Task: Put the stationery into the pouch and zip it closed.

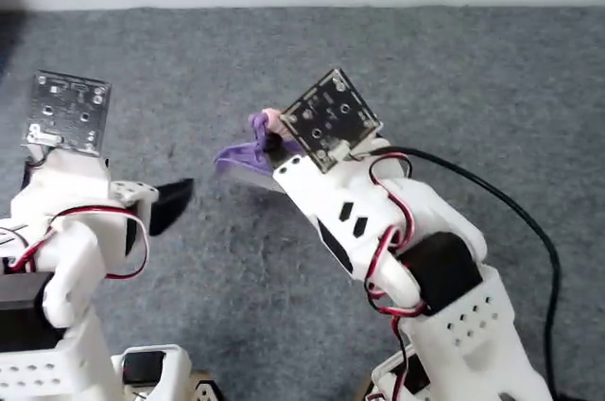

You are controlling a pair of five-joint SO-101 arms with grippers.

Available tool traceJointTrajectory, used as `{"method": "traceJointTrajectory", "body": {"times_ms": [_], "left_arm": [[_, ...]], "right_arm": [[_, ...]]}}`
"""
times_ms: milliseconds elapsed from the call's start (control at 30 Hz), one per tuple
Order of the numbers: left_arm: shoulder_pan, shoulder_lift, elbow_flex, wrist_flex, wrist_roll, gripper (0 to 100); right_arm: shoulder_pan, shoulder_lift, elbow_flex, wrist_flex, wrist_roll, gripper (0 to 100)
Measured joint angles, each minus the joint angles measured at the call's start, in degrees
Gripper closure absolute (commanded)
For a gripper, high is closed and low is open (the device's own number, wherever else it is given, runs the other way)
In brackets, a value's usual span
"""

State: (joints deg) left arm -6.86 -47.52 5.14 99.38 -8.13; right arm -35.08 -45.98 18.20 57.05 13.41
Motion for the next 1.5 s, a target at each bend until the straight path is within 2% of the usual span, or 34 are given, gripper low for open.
{"method": "traceJointTrajectory", "body": {"times_ms": [367,567,833,1000,1167,1500], "left_arm": [[17.41,-0.09,0.44,-1.23,-6.24,61],[18.99,0.0,7.74,-9.05,-11.87,61],[18.99,0.0,16.7,-17.85,-15.03,62],[19.78,0.0,19.52,-23.12,-15.91,70],[24.62,-0.62,19.87,-23.65,-15.91,79],[31.91,-13.19,26.99,-23.74,-15.91,84]], "right_arm": [[-1.41,-2.46,3.16,-1.23,-0.18,99.1],[-3.52,-2.46,3.25,-1.32,-0.18,99.1],[-3.52,-2.46,3.25,-1.32,-0.18,99.1],[-3.52,-2.46,3.25,-1.32,-0.18,99.1],[-3.52,-2.46,3.25,-1.32,-0.18,99.1],[1.14,-2.46,3.25,-3.52,-0.35,99.1]]}}
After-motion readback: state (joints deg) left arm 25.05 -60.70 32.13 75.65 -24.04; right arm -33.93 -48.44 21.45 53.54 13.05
